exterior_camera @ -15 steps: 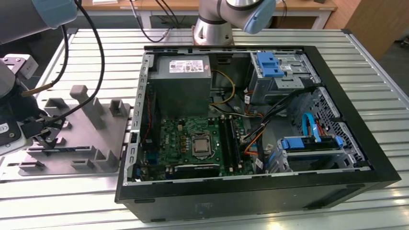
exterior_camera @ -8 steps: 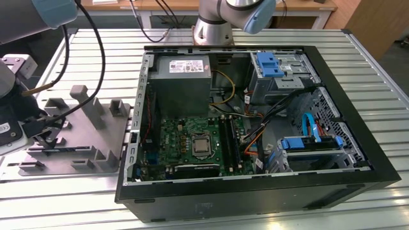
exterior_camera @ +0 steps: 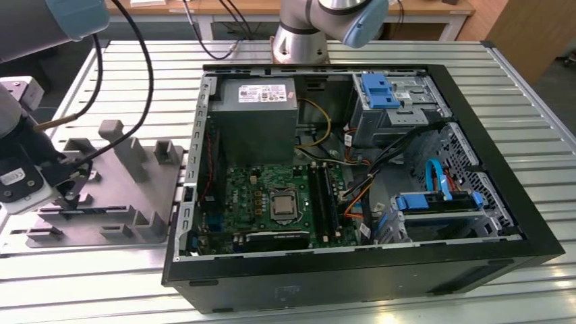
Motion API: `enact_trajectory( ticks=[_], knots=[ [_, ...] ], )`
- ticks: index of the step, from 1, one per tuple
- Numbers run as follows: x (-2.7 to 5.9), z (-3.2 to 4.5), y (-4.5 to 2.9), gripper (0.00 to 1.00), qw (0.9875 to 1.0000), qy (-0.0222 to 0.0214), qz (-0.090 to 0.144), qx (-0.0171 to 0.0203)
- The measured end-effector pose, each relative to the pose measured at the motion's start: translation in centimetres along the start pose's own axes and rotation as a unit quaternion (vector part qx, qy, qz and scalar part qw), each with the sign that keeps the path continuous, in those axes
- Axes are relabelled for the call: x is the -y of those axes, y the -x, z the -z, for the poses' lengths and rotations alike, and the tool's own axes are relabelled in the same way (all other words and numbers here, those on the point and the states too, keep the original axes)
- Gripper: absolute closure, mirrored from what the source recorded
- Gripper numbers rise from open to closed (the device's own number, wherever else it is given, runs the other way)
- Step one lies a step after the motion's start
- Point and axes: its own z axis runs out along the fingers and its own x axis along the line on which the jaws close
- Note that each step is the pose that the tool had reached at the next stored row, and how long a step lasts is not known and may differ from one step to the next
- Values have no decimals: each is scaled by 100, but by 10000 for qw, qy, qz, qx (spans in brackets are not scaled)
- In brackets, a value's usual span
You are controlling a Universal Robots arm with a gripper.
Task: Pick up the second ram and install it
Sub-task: 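Pick up the second ram and move it above second insertion slot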
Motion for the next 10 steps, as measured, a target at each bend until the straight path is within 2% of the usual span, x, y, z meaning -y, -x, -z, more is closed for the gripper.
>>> enact_trajectory(
  ticks=[4, 10],
  knots=[
    [0, 0, 0, 90, 9996, -8, 297, -7],
    [0, 0, 0, 90, 9977, -17, 675, -16]
  ],
)
